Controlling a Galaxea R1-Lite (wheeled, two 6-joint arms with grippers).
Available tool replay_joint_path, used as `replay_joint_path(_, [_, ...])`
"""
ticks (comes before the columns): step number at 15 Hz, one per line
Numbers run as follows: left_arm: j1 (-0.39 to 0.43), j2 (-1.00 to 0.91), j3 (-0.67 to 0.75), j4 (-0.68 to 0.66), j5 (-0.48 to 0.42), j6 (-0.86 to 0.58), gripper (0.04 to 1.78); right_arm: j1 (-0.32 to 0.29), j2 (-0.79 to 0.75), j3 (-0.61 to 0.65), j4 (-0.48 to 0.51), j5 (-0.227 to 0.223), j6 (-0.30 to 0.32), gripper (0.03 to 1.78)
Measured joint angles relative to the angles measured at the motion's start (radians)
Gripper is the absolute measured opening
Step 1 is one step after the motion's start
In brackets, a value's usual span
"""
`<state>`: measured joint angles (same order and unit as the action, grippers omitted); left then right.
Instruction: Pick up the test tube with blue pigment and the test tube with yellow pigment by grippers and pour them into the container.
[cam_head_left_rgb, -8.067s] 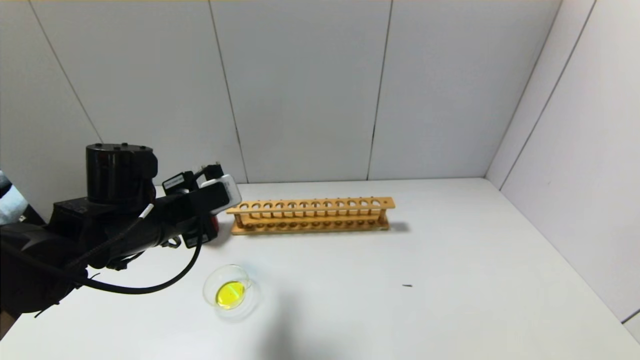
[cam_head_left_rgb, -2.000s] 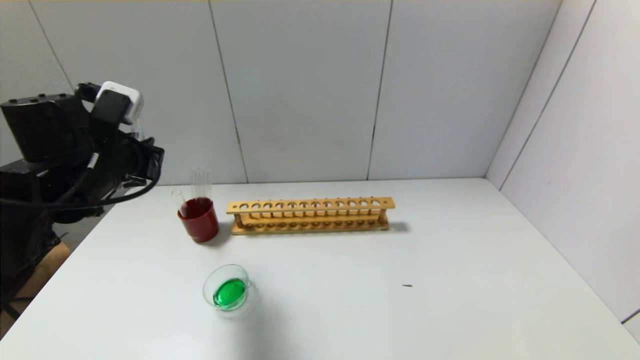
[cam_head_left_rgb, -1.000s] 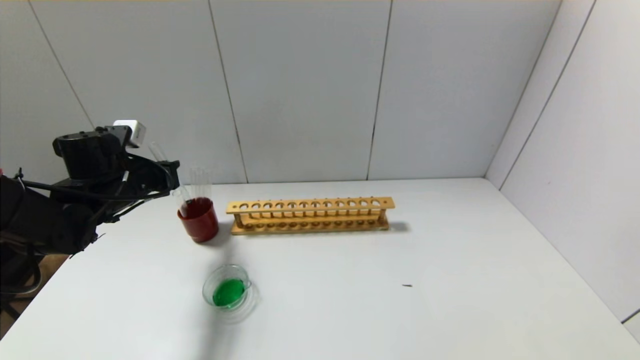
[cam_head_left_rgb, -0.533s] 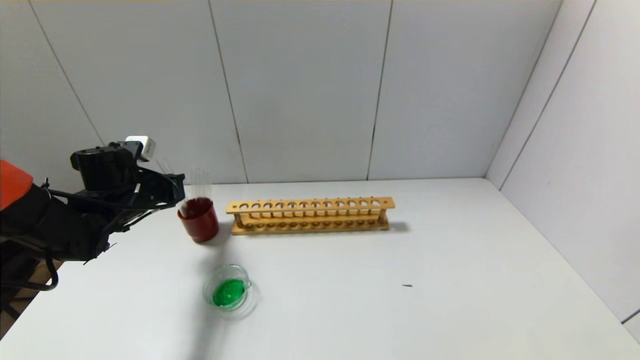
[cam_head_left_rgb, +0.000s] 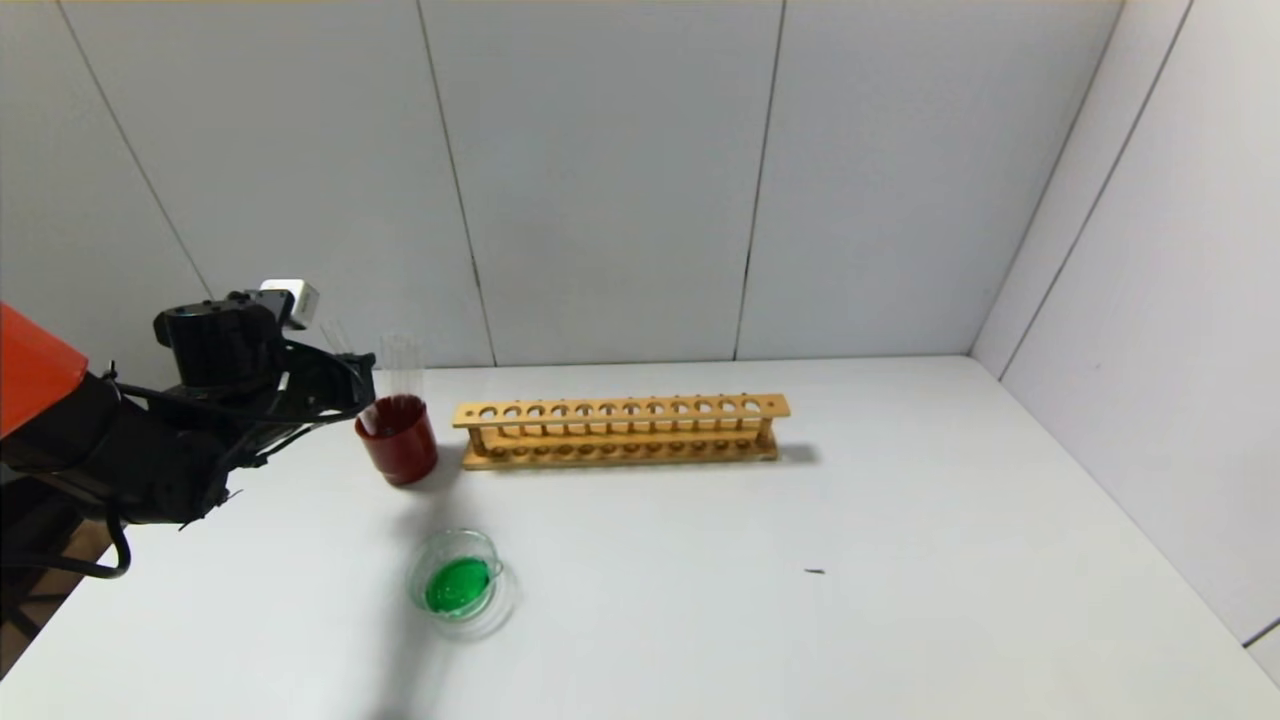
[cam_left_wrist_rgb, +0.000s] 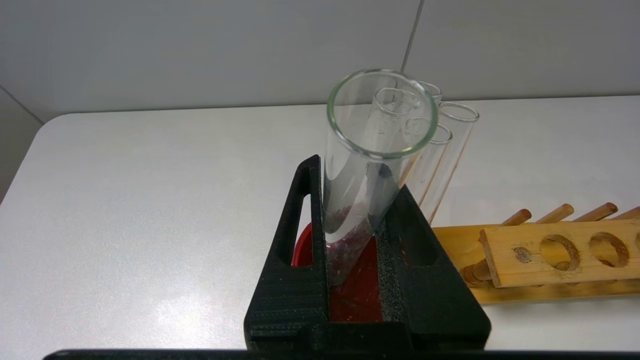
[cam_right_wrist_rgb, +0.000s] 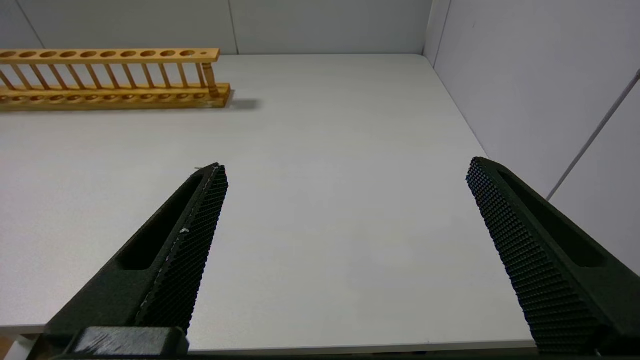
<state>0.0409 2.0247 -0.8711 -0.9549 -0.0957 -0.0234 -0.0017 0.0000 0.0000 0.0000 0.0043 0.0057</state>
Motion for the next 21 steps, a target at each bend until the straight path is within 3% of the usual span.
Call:
replay_joint_path(12, [0.000, -0.001, 0.013, 0.001, -0.001, -0.036, 0.37, 0.000, 0.000, 0.000, 0.000, 0.000, 0.000, 1.75])
replay_joint_path(15, [-0.001, 0.001, 0.012, 0.001, 0.000, -0.034, 0.64, 0.000, 0.000, 0.000, 0.000, 0.000, 0.000, 1.75])
replay_joint_path(19, [-0.004, 0.001, 0.013, 0.003, 0.001, -0.031, 1.31, 0.000, 0.000, 0.000, 0.000, 0.000, 0.000, 1.75])
replay_joint_path(21, [-0.005, 0.001, 0.014, 0.003, 0.001, -0.030, 1.55, 0.000, 0.000, 0.000, 0.000, 0.000, 0.000, 1.75])
